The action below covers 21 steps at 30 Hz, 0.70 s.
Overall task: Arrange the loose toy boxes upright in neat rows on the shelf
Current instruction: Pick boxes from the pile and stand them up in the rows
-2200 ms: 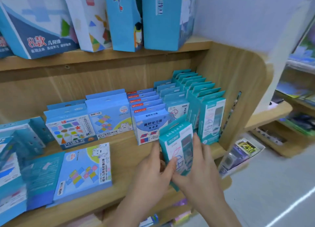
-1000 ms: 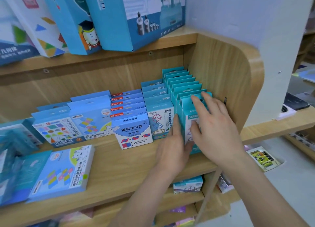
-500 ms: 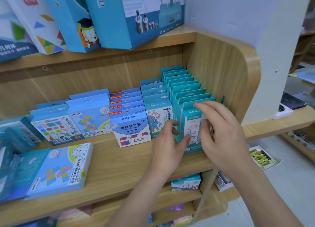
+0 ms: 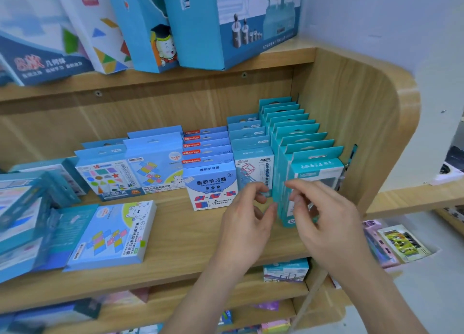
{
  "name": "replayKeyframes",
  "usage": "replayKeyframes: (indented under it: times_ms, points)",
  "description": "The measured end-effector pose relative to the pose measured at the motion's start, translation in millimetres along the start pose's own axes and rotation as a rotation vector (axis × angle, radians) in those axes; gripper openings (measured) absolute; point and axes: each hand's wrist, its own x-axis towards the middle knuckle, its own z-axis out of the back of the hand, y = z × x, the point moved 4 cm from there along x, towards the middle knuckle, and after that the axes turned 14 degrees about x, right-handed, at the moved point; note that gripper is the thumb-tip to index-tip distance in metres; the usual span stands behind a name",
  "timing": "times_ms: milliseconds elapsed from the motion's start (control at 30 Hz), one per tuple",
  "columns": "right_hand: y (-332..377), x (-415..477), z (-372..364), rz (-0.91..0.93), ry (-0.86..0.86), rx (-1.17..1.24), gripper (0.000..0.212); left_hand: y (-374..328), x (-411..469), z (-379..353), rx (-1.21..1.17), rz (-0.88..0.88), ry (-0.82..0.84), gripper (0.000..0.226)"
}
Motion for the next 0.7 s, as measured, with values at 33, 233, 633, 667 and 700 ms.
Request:
replayKeyframes:
  times_ms: [33,233,633,667,700]
  points:
    - [2,1,-6,0.001,0.027,0.003,0.027,6,-5,8,-0.017,0.010,-0.019,0.020]
    - [22,5,-61,-0.009,0.228,0.053,0.021,73,-47,83,0.051,0.140,-0.122,0.022]
    - [92,3,-195,-0.213,0.472,0.382,0.025,204,-102,247,0.451,0.231,-0.359,0.018]
    - [99,1,-210,-0.215,0.486,0.396,0.026,212,-104,259,0.458,0.228,-0.379,0.018]
    - [104,0,-224,-0.213,0.499,0.393,0.028,220,-107,271,0.463,0.225,-0.391,0.018]
